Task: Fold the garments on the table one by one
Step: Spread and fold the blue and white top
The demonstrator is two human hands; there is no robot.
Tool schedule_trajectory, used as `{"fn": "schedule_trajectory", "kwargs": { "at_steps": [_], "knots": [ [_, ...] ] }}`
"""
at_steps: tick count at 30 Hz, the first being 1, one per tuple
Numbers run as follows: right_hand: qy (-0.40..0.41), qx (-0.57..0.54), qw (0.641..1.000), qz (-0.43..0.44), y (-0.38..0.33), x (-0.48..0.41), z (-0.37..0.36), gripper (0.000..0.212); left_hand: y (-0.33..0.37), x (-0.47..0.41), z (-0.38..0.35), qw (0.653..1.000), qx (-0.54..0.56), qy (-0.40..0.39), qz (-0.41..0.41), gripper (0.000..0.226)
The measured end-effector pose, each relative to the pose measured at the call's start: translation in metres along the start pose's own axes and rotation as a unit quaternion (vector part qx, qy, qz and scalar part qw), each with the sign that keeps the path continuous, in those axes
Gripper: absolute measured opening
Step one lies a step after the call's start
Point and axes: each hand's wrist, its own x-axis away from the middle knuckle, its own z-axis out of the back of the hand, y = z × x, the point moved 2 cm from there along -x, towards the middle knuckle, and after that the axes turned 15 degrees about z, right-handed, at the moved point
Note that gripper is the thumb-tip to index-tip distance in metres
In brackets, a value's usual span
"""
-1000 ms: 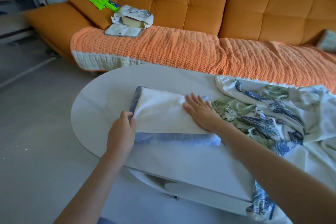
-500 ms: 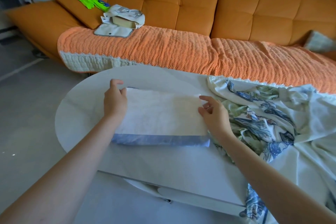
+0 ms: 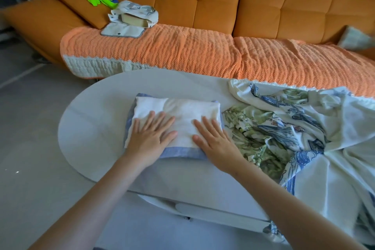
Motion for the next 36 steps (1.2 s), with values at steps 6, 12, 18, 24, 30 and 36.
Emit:
{"fn": "schedule_trajectory", "kwargs": {
  "at_steps": [6, 12, 18, 24, 30, 36],
  "knots": [
    [0.157, -0.236, 0.953, -0.11, 0.008, -0.005, 0.029, 0.057, -0.023, -0.005, 0.025, 0.98, 0.169, 0.055, 0.091, 0.066],
    [0.127, -0.348, 0.883, -0.288, 0.029, -0.002, 0.047, 0.096, -0.056, -0.005, 0.041, 0.873, 0.394, -0.062, 0.281, 0.09],
    [0.121, -0.473, 0.822, -0.293, 0.004, -0.013, 0.046, 0.079, -0.053, -0.003, 0.042, 0.847, 0.454, -0.032, 0.273, 0.087],
    [0.073, -0.517, 0.827, -0.208, 0.002, 0.006, 0.038, 0.105, -0.052, 0.018, 0.043, 0.866, 0.472, -0.087, 0.139, 0.08],
    [0.045, -0.48, 0.86, -0.165, -0.001, 0.044, 0.055, 0.09, -0.036, 0.04, 0.048, 0.887, 0.427, -0.168, 0.051, 0.062],
    [0.081, -0.427, 0.877, -0.205, 0.006, 0.094, 0.091, 0.063, 0.022, 0.051, 0.051, 0.906, 0.399, -0.131, 0.046, 0.042]
  ]
}}
